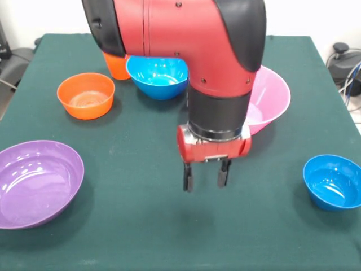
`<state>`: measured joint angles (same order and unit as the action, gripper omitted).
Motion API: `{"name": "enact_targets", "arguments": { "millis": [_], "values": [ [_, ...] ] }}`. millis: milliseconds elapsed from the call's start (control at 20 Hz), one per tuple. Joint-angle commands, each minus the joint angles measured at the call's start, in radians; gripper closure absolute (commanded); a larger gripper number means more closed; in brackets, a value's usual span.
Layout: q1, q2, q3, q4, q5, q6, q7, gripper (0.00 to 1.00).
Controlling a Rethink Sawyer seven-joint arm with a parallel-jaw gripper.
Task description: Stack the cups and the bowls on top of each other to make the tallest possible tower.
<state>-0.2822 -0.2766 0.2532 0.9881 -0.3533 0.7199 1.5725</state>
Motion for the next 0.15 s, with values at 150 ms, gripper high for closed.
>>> {"name": "enact_targets", "arguments": {
  "millis": [150],
  "values": [
    [0.093, -0.193, -0.073, 0.249, 0.034, -0.036, 0.245, 0.0]
  ]
}}
